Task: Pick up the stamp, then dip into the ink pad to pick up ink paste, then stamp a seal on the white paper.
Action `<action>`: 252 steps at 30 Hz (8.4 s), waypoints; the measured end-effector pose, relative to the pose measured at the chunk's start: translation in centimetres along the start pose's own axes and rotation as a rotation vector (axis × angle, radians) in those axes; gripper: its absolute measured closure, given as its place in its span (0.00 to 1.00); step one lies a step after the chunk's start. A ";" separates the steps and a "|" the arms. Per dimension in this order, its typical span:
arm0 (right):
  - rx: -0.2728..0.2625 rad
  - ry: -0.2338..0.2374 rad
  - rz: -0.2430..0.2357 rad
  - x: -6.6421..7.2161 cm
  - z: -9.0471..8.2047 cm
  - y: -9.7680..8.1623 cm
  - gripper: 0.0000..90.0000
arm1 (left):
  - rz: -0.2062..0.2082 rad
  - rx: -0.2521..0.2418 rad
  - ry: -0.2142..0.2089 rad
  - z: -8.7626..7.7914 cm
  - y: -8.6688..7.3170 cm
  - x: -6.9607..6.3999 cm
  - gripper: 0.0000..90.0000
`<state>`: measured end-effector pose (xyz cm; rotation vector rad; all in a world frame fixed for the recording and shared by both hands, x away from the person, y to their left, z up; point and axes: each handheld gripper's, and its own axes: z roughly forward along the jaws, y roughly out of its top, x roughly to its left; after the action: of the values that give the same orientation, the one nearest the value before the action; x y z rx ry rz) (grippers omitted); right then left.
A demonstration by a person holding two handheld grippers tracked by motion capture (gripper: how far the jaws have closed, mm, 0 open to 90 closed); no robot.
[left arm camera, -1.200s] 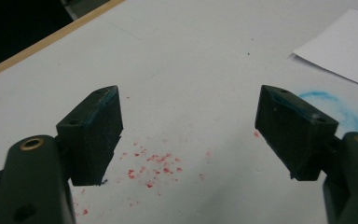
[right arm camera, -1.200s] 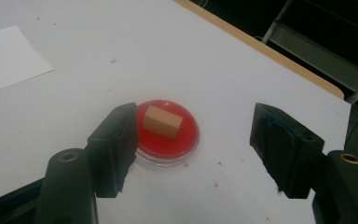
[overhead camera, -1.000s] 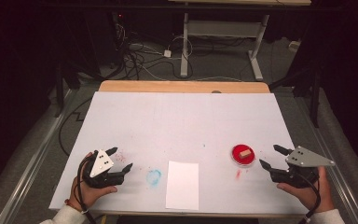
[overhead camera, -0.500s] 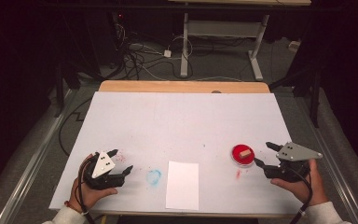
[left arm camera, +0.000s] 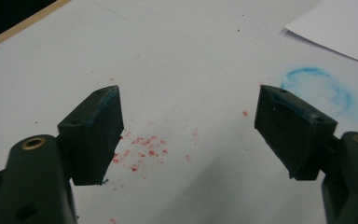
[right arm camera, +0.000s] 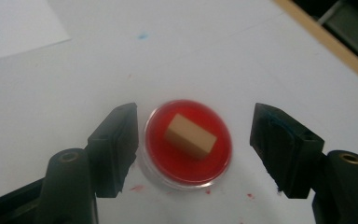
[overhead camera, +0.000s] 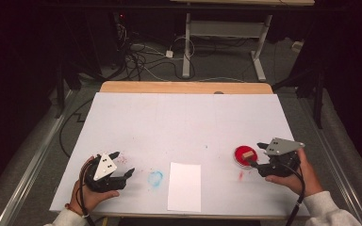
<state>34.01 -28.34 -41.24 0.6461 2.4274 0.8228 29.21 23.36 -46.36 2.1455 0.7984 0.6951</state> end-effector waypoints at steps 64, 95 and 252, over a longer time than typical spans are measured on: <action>0.496 0.245 -0.151 -3.0 6.4 4.4 0.84 | -0.007 0.002 -0.049 -0.1 0.4 -0.5 0.24; 0.177 0.151 0.161 -1.9 3.1 2.3 0.84 | 0.004 0.007 -0.033 -0.1 0.7 -0.8 0.24; 0.028 0.169 0.138 1.7 2.4 5.7 0.84 | 0.033 0.038 -0.030 -0.1 0.5 -0.9 0.24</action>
<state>35.70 -22.34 -39.65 0.7908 2.5722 0.9344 28.74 22.49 -46.16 2.2030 0.7677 0.6677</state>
